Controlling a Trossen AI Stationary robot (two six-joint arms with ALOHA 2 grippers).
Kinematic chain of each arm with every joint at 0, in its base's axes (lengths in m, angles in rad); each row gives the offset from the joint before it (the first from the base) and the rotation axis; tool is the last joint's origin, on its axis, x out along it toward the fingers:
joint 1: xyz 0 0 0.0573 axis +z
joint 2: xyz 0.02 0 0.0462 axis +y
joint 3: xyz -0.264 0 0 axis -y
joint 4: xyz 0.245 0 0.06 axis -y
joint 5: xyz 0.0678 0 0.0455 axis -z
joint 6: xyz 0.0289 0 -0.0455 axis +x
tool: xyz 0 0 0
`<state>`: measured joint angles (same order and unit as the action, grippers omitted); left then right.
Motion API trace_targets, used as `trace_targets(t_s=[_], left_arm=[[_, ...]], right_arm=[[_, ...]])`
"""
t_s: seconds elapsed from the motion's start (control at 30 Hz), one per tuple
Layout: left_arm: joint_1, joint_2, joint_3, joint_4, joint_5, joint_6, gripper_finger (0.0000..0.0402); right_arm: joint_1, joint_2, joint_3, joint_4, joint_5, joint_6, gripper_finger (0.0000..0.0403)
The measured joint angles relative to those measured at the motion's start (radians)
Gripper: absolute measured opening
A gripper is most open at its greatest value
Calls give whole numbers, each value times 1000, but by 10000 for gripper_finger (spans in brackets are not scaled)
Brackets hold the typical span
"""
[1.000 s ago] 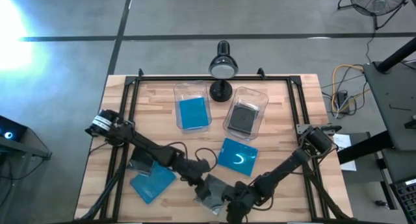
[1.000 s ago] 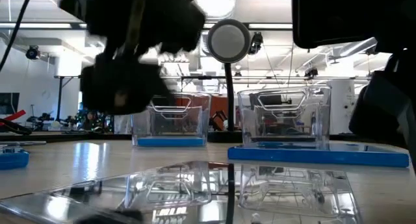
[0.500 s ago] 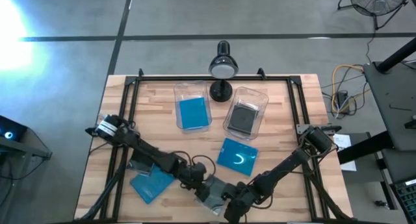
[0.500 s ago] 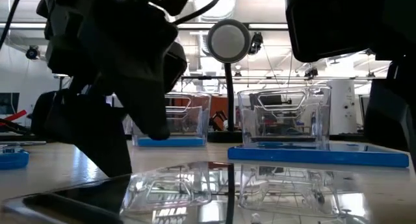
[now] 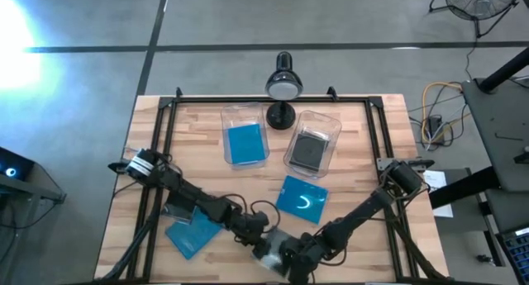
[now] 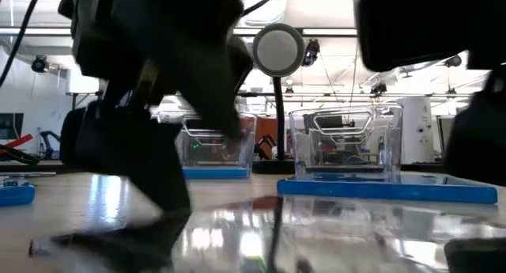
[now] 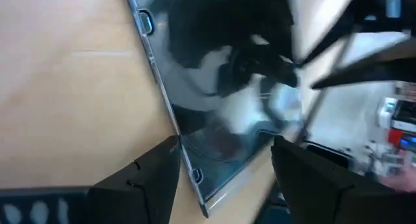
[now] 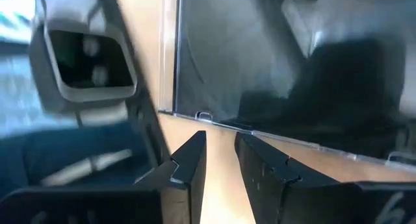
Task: Pick & place jewel cases by type
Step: Put the black CD case into the right transparent bin
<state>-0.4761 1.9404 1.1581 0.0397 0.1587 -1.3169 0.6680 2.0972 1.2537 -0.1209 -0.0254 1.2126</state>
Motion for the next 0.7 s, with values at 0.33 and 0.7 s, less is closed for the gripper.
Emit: trace_targets(t_s=[0.33, 0.7], left_arm=[[-2, -11, 20, 378, 62, 11, 213], [2, 1, 19, 387, 60, -6, 213]], right_arm=[[16, -2, -12, -25, -71, -95, 84], [-26, -2, -15, -13, -64, -197, 82]])
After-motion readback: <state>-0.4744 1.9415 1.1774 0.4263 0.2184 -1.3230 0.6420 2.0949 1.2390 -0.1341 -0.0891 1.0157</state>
